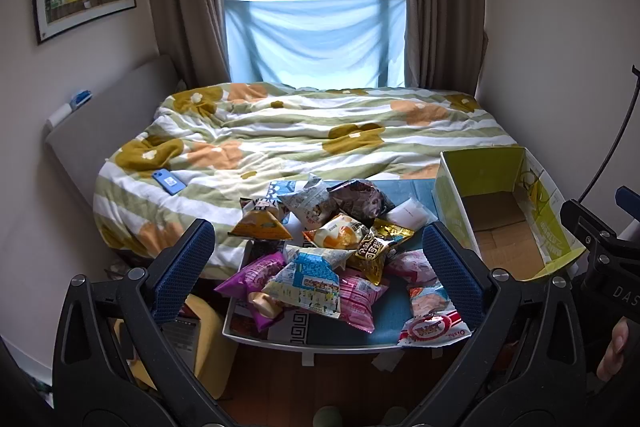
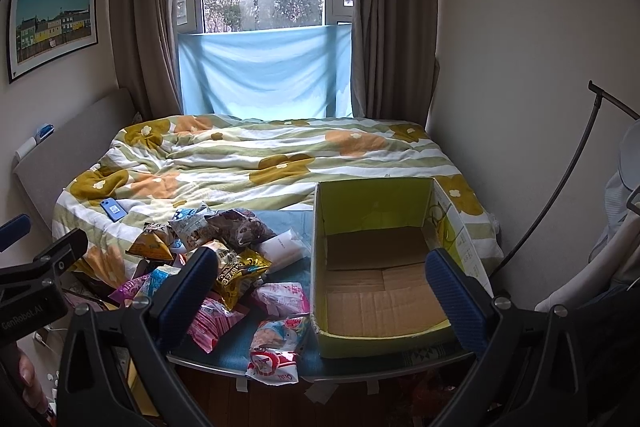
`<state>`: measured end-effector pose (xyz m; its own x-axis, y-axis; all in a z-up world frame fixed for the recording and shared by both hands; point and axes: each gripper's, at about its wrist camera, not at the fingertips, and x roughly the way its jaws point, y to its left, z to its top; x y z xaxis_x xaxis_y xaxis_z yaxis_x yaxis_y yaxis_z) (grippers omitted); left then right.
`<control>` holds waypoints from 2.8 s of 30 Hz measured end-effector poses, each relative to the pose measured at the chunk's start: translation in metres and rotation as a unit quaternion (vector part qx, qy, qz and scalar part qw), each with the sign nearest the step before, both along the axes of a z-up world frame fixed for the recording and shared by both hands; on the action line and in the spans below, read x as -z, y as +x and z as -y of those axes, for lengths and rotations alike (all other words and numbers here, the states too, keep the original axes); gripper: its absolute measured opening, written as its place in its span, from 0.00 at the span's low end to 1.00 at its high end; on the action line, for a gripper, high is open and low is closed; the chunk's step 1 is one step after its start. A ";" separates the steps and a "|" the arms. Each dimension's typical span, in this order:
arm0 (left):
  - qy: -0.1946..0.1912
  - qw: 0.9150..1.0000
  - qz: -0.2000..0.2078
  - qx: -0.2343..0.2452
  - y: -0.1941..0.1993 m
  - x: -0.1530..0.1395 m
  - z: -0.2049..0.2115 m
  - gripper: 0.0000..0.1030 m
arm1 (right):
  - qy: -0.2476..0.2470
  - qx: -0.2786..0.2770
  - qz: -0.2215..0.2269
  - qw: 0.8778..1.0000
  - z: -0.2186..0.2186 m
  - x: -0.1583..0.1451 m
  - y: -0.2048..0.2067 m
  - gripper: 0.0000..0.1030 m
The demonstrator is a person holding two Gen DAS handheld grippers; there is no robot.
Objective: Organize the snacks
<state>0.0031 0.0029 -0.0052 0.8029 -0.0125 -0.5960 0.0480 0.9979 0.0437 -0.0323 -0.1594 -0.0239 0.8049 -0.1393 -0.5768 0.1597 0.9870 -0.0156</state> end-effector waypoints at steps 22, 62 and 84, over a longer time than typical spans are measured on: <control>-0.002 1.000 -0.018 -0.013 0.000 0.010 -0.013 1.00 | 0.011 -0.011 -0.016 1.000 -0.005 0.010 0.006 0.99; 0.005 0.953 -0.254 0.164 0.162 0.224 -0.031 0.89 | 0.121 0.087 -0.194 0.970 -0.042 0.225 0.073 0.99; 0.013 0.949 -0.247 0.194 0.161 0.225 -0.031 0.66 | 0.101 0.090 -0.215 0.967 -0.046 0.245 0.091 0.58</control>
